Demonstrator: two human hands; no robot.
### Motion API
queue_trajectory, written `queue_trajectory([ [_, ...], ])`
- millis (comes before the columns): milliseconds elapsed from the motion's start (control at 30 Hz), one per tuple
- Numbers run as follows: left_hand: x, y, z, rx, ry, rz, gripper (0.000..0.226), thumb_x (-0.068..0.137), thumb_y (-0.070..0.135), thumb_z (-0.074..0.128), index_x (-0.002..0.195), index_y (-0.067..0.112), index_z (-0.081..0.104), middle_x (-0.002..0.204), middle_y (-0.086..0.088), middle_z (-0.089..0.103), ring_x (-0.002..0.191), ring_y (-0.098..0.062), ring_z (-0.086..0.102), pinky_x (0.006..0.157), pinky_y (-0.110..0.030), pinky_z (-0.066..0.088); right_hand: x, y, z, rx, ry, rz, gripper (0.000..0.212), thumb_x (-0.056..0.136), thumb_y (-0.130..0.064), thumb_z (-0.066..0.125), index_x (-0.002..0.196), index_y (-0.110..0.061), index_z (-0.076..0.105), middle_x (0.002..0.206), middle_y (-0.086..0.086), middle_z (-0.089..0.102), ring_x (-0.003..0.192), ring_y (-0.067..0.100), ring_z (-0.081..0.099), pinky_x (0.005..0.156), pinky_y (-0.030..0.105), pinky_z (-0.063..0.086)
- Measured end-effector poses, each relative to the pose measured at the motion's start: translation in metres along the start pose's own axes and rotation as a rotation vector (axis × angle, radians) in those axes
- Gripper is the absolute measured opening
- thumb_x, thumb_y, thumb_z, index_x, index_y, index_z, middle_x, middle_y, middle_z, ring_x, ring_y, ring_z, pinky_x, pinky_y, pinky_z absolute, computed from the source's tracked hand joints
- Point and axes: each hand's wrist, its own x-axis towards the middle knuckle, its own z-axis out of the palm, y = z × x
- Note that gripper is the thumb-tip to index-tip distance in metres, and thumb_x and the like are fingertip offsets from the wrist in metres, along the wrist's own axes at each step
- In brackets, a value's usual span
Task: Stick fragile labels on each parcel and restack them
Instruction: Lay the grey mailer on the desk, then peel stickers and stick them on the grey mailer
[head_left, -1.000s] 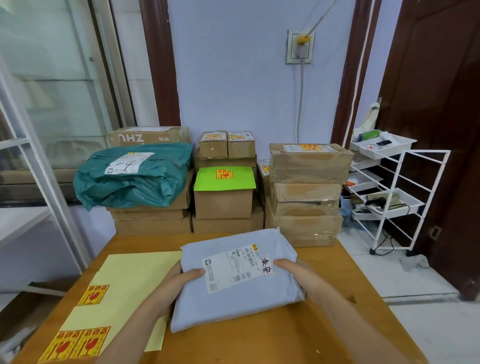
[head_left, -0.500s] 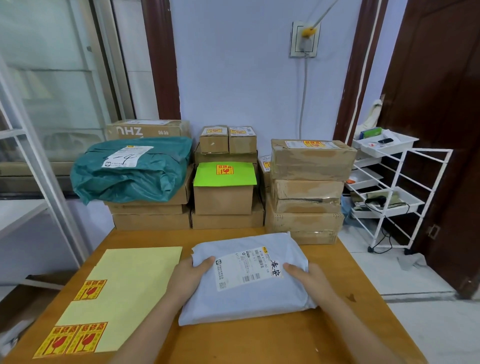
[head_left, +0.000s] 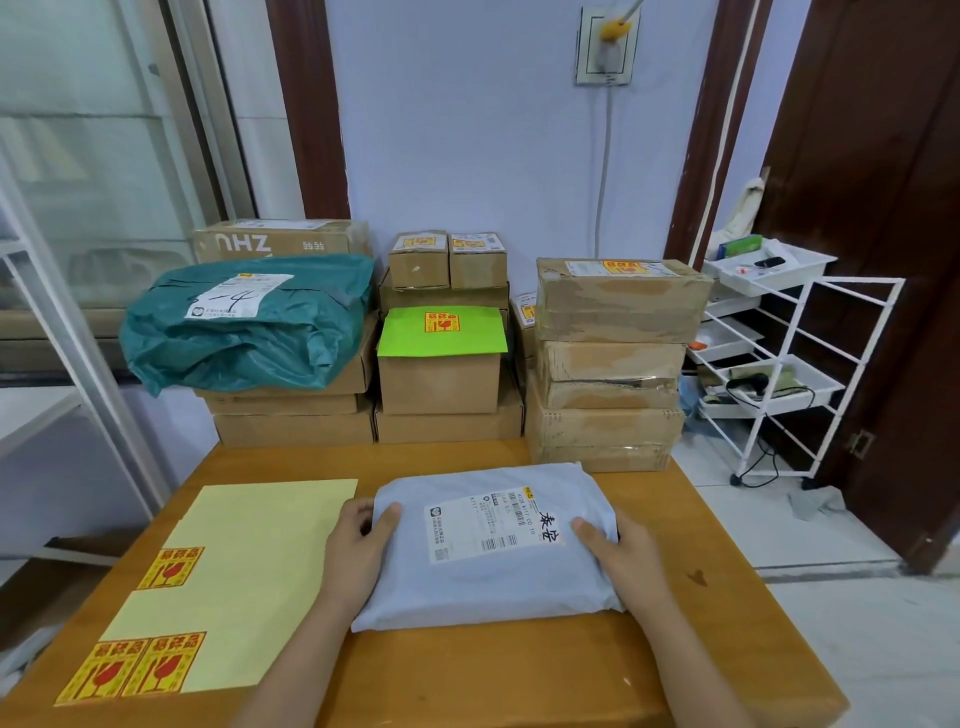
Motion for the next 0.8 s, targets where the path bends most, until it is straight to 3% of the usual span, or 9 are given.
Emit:
queue_trajectory([
  [67,-0.001,0.001,-0.001,-0.055,-0.017,-0.005,0.031,0.09,0.033,0.064,0.113,0.015,0.051,0.105,0.008,0.059,0.1,-0.011,0.058,0.074,-0.025,0.045,-0.001,-0.001,-0.001,0.015,0.009,0.0,0.008,0.089,-0.016,0.065,0.094,-0.01,0.066,0.087,0.0,0.071,0.082,0.016,0.067,0.057,0.016,0.047],
  [200,-0.005,0.004,-0.007,-0.137,-0.042,-0.039,0.029,0.094,0.021,0.058,0.119,0.018,0.044,0.112,0.004,0.054,0.107,-0.016,0.052,0.077,-0.02,0.041,-0.002,-0.002,-0.001,0.017,0.027,0.016,0.007,0.089,-0.014,0.064,0.09,-0.007,0.065,0.083,0.005,0.07,0.078,0.018,0.064,0.062,0.026,0.047],
  [367,-0.031,0.016,-0.013,-0.038,0.054,0.095,0.025,0.093,0.015,0.058,0.115,0.02,0.048,0.108,0.014,0.055,0.102,-0.003,0.052,0.078,-0.016,0.038,-0.002,-0.001,-0.004,0.03,0.048,0.008,0.008,0.09,-0.011,0.062,0.084,-0.007,0.063,0.077,0.006,0.067,0.069,0.016,0.06,0.058,0.025,0.042],
  [467,-0.043,0.004,-0.026,0.213,0.115,0.159,0.017,0.093,0.017,0.057,0.109,0.019,0.055,0.105,0.015,0.054,0.105,-0.011,0.05,0.086,-0.024,0.039,-0.002,-0.001,-0.004,0.052,0.055,0.004,0.006,0.09,-0.011,0.062,0.085,-0.01,0.065,0.079,0.005,0.068,0.072,0.018,0.061,0.061,0.028,0.044],
  [600,-0.042,-0.02,-0.051,0.642,0.254,0.157,0.02,0.089,0.018,0.061,0.107,0.011,0.063,0.114,-0.003,0.06,0.114,-0.026,0.047,0.094,-0.038,0.038,-0.003,-0.002,-0.007,0.05,0.061,0.007,0.006,0.09,-0.011,0.062,0.087,-0.008,0.065,0.084,0.011,0.069,0.078,0.025,0.063,0.067,0.036,0.046],
  [700,-0.04,-0.032,-0.061,0.798,0.187,0.082,0.025,0.089,0.024,0.059,0.11,0.014,0.065,0.125,-0.004,0.059,0.12,-0.026,0.045,0.1,-0.041,0.037,-0.004,-0.003,-0.009,0.029,0.046,0.009,0.01,0.091,-0.012,0.061,0.087,-0.003,0.064,0.084,0.014,0.068,0.077,0.025,0.061,0.065,0.034,0.044],
  [800,-0.041,-0.034,-0.059,0.836,0.129,0.116,0.031,0.09,0.029,0.057,0.119,0.019,0.062,0.134,-0.001,0.053,0.128,-0.022,0.039,0.105,-0.039,0.033,-0.006,-0.005,-0.015,0.013,0.033,0.014,0.01,0.092,-0.013,0.06,0.084,-0.006,0.063,0.078,0.005,0.067,0.073,0.02,0.06,0.06,0.026,0.043],
])
